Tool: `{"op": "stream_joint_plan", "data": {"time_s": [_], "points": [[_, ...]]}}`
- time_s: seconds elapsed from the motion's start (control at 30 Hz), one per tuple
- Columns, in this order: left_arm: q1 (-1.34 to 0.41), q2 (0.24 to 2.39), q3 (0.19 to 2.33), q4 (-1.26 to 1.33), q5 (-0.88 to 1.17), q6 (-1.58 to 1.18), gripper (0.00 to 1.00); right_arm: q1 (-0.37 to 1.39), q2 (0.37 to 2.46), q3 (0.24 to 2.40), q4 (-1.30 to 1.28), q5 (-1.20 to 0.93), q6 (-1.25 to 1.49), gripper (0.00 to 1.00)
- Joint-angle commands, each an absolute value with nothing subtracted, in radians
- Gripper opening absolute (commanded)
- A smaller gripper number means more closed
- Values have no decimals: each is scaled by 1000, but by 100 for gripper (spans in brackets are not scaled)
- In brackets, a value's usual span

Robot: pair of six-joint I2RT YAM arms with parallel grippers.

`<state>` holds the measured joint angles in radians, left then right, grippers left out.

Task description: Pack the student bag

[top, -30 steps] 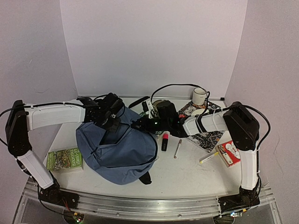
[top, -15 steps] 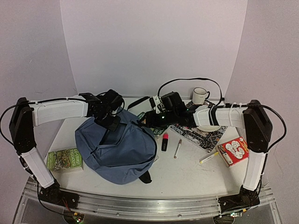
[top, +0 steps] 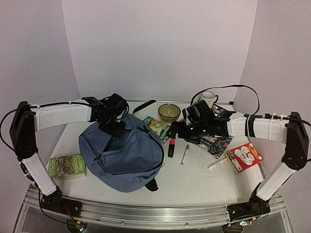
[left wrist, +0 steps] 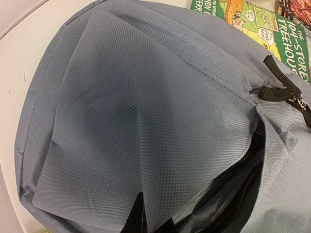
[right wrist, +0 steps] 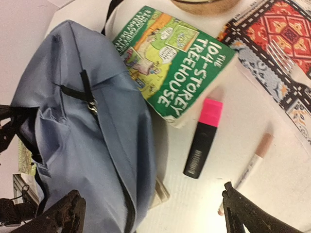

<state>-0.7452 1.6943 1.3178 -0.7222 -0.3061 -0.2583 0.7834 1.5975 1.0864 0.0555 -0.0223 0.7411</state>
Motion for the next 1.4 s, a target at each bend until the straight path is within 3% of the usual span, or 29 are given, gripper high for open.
{"op": "stream_joint_plan", "data": {"time_s": [0.0,0.1,0.27,0.53,0.9,1.37], "points": [[-746,1631,1297,-678,-292,-272,0,780,1476,993,53,67,771,98],[-743,1620,1291,-668,-282,-272,0,776,1463,990,8,55,793,98],[-734,1621,1286,-662,-270,-271,0,776,1468,1065,-331,242,960,98],[-697,1556,1261,-650,-280,-267,0,684,1519,1003,-579,268,1180,85],[-689,1534,1243,-636,-267,-265,0,535,1554,870,-464,184,1183,68],[-689,1543,1239,-630,-257,-265,0,474,1691,775,-284,86,1201,38]]}}
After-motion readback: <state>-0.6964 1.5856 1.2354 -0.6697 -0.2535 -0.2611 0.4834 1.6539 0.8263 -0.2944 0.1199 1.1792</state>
